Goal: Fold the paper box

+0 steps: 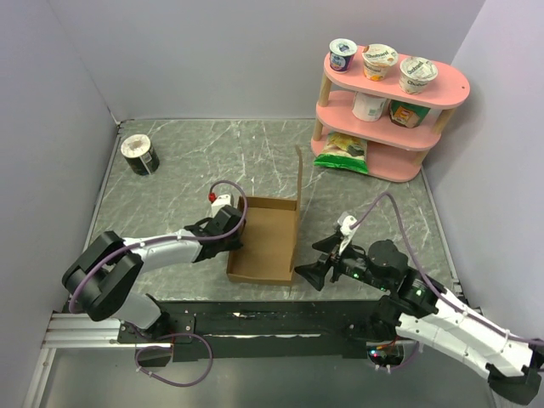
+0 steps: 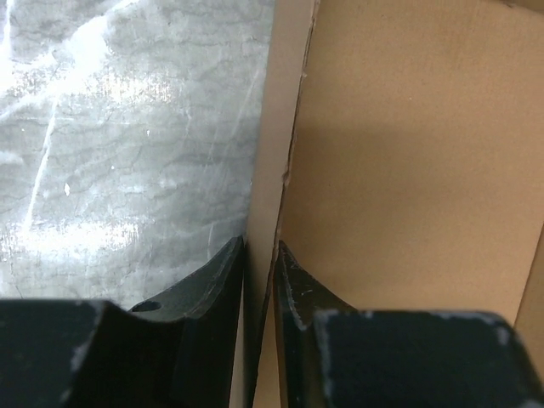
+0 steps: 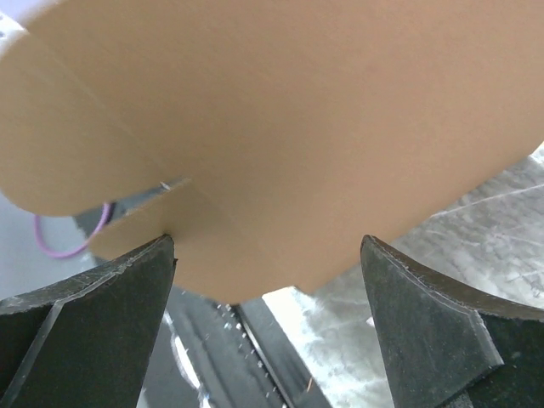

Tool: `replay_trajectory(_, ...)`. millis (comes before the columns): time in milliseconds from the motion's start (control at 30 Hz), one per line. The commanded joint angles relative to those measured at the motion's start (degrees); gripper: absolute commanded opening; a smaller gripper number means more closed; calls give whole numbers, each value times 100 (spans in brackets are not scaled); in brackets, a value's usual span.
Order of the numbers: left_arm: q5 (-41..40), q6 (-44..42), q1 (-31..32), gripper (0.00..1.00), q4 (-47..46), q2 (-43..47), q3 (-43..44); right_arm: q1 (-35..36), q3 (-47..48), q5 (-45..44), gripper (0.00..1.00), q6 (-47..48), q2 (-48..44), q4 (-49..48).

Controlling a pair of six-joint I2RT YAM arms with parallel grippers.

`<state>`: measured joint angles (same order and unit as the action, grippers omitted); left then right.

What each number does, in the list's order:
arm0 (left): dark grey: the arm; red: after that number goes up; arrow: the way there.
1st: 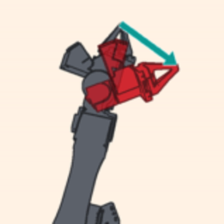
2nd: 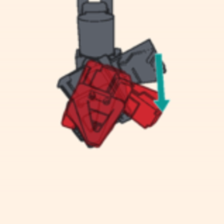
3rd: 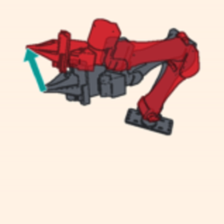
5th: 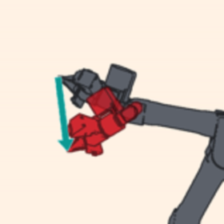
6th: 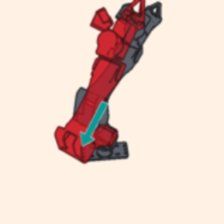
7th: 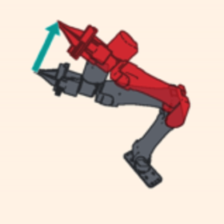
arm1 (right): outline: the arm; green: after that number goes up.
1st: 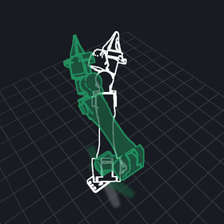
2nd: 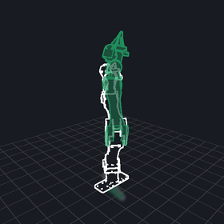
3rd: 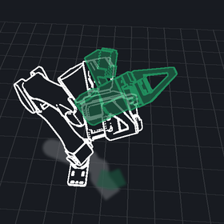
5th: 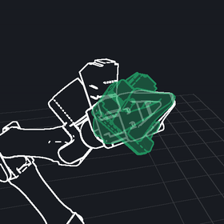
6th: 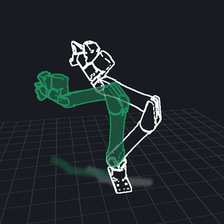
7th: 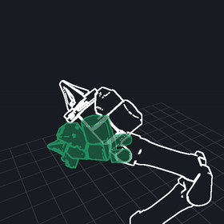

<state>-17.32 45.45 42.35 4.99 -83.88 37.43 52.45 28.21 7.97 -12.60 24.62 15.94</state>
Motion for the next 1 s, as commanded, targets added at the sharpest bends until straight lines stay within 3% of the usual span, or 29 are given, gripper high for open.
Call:
replay_trajectory(0,106,227,10,25,-183,240,-69,476,-105,-1112,96,-50,297,-969)
replay_trajectory(533,177,271,19,25,-412,161,-192,2181,44,-2640,100,144,1097,-1076)
replay_trajectory(967,45,544,19,25,-297,-94,-78,3746,527,-4759,100,-1094,1739,-102)
